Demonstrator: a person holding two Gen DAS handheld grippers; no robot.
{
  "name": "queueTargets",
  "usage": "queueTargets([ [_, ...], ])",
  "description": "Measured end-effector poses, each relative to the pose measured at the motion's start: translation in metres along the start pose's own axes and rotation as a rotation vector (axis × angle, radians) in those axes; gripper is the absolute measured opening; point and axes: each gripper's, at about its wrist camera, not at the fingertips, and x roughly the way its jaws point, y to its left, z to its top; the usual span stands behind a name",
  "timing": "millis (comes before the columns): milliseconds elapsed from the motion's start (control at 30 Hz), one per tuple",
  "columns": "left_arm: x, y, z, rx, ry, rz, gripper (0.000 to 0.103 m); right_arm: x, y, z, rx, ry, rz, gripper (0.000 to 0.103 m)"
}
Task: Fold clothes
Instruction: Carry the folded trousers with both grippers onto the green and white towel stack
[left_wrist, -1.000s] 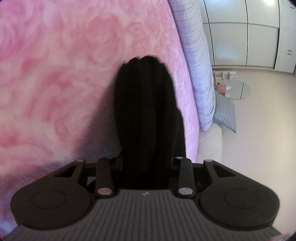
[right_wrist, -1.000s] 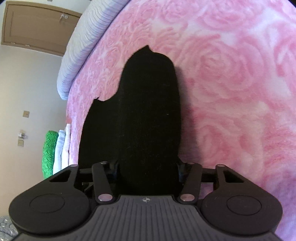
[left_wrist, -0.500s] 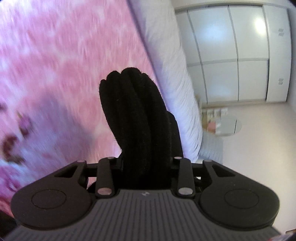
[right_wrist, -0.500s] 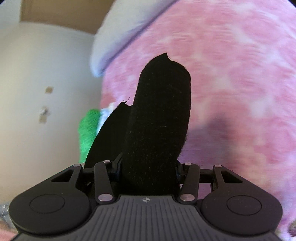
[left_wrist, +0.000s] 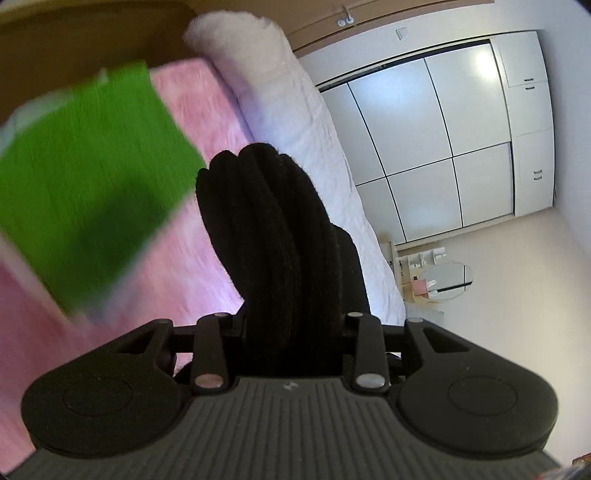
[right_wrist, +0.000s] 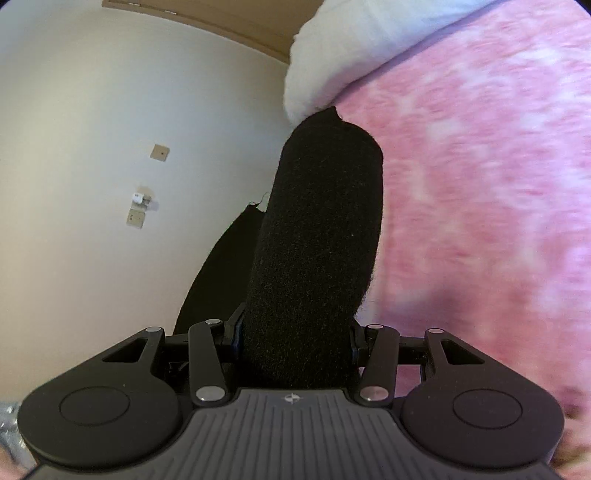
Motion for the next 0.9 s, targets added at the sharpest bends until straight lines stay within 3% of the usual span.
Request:
queueTargets([
  [167,-0.012,0.035,0.085,0.045,0.019,0.005,0.03,0.099,0.04,0.003,0.001,-0.059,0.0,0.048],
  [300,-0.006,0.056,0.118,0.049,0.017,0.01,0.03,0.15,0.049,0.013,0.004,-0.068,-0.027,0.048],
  [467,0.011,0.109,0.122,0.083,0.005,0.044,0.031,0.204,0.031,0.023,-0.017,-0.055,-0.008,0.048],
  [533,0.022,0.138,0.123,0.057,0.03,0.108,0.032,0.225,0.011,0.015,0.005,-0.041,-0.042,0.049],
  [600,0.022,0.154,0.123,0.03,0.028,0.088,0.033,0.242,-0.004,0.008,0.019,-0.025,-0.086,0.053],
  [667,0.017,0.153,0.124,0.025,0.02,0.076,0.032,0.247,-0.004,0.004,-0.005,-0.009,-0.106,0.057],
  [800,0.008,0.139,0.134,0.089,0.034,0.072,0.031,0.247,0.015,0.002,-0.083,-0.009,-0.137,0.054],
  [900,0.012,0.15,0.134,0.113,0.084,0.089,0.033,0.25,0.014,-0.004,-0.037,-0.017,-0.148,0.054],
])
